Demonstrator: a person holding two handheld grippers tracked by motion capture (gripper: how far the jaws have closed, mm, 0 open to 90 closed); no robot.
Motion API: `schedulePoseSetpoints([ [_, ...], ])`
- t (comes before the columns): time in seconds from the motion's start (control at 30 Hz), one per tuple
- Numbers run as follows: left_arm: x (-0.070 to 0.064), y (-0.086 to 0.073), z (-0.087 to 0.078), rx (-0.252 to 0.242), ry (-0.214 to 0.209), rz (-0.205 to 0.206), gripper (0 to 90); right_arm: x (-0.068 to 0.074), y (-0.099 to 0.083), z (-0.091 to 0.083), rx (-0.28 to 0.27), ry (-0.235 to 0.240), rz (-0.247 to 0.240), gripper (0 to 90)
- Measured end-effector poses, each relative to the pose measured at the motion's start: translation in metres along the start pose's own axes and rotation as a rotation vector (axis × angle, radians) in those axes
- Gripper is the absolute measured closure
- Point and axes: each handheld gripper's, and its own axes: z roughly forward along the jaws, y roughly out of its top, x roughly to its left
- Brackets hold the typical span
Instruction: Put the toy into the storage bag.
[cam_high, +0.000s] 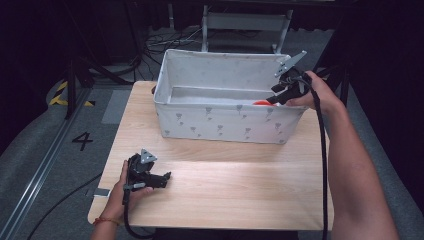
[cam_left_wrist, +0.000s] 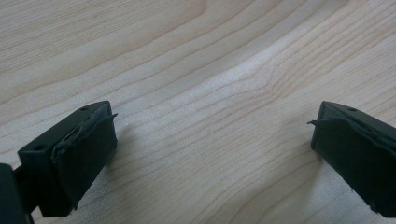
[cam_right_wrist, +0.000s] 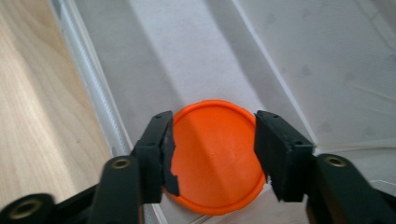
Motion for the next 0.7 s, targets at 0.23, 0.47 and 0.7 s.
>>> schedulePoseSetpoints([
  [0.23,0.0,0.0,0.0,-0.004,0.002,0.001,0.6,0.005,0.0,-0.011,-0.055,-0.113,0.055,30.1],
  [0.47,0.0,0.0,0.0,-0.002,0.001,0.0,0.5,0.014,-0.003,-0.018,-0.078,-0.169,0.072,26.5],
  [0.7,0.0,0.0,0.0,-0.001,0.0,-0.001,0.5,0.021,-0.011,-0.03,-0.131,-0.199,0.117,26.1],
])
